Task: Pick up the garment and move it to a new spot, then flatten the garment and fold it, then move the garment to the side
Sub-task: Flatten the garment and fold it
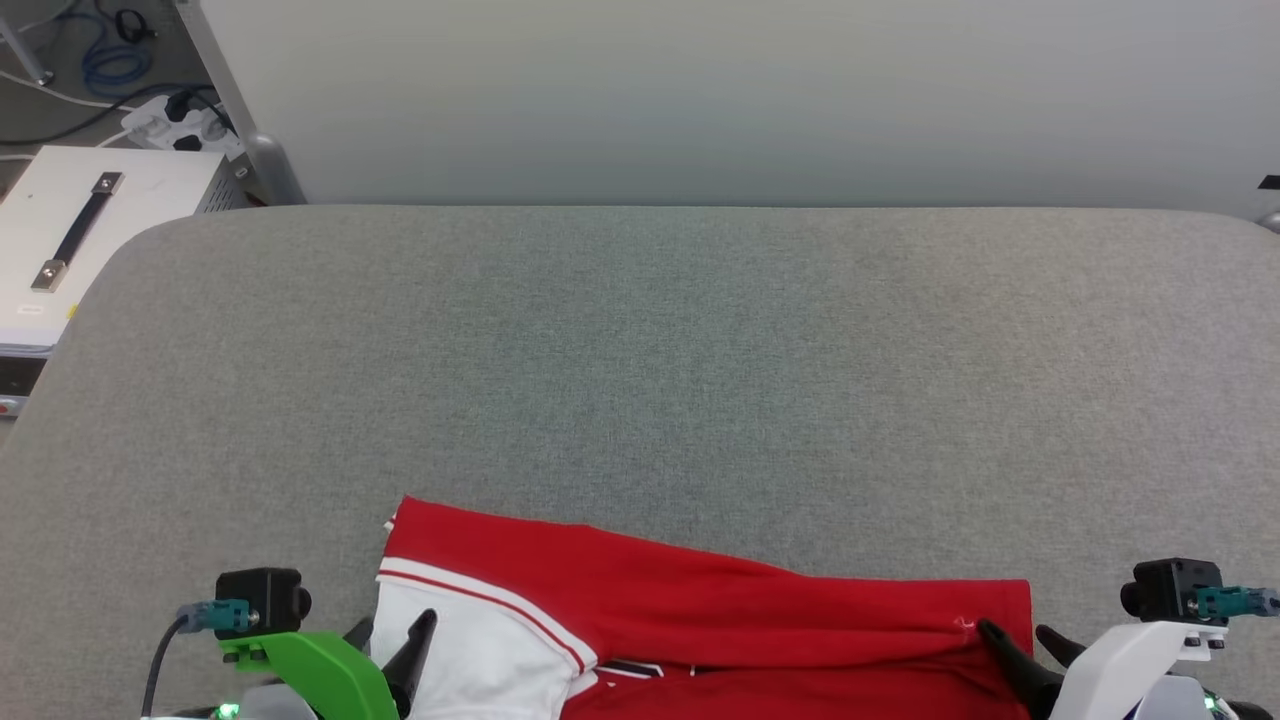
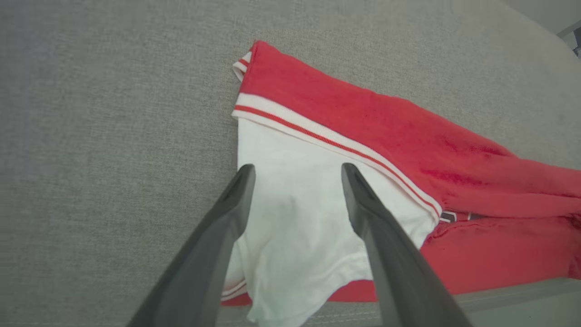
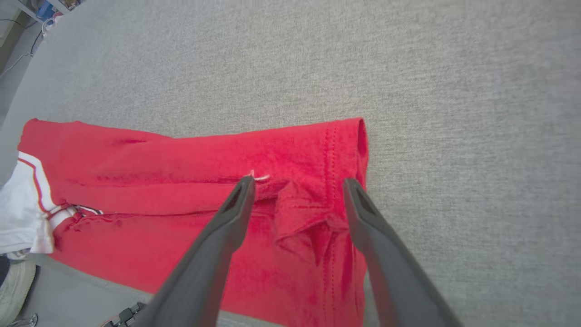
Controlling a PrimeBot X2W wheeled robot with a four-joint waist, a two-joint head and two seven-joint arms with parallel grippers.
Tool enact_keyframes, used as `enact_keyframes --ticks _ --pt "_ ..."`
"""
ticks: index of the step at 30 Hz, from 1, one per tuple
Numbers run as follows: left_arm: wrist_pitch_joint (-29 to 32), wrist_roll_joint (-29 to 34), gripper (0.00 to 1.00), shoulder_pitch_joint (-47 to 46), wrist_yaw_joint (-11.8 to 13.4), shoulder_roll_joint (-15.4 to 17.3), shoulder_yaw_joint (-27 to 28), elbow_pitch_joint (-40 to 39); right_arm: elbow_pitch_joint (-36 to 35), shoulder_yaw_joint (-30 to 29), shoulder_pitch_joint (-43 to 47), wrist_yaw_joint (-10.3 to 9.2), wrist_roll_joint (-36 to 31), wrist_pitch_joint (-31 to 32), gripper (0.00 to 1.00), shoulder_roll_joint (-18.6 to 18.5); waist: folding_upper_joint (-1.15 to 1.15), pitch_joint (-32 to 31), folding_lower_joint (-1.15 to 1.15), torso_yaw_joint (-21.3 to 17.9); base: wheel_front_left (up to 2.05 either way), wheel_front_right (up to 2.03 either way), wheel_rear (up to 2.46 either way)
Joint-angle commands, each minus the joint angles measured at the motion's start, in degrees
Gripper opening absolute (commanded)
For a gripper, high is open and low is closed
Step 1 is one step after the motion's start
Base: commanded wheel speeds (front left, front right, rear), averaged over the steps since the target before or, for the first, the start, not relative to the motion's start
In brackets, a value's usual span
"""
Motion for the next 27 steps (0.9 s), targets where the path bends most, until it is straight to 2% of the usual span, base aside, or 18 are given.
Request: enact_keyframes --ticks 1,6,14,20,27 --pt "-0.82 1.62 1.0 -1.41 0.35 0.19 0.22 -0.67 -1.61 -0.46 1.03 -0.03 -0.33 0.62 1.0 -0.16 0.0 -0.56 0.0 -0.11 0.0 0.0 0.0" --pt "-5.23 5.02 1.0 -2.24 2.25 0.63 1.39 -3.17 -6.57 -3.79 2.58 -0.03 -0.69 4.15 1.0 0.04 0.0 -1.35 0.0 -0.09 0.0 0.0 0.0" --pt "-14.1 11.39 1.0 -4.1 5.79 0.08 3.65 -6.39 -9.46 -11.19 3.28 -0.03 -3.01 11.66 1.0 0.08 0.0 -0.09 0.0 1.42 0.0 0.0 0.0" --pt "-17.79 17.55 1.0 -5.77 7.49 -0.99 5.89 -8.74 -8.82 -11.82 2.01 -0.03 -3.04 15.32 1.0 0.67 0.0 1.89 0.0 3.25 0.0 0.0 0.0" --pt "-18.36 22.06 1.0 -5.43 7.78 -2.7 7.58 -11.86 -5.43 -8.88 0.94 -0.03 -2.41 16.77 1.0 1.36 0.0 4.3 0.0 4.8 0.0 0.0 0.0"
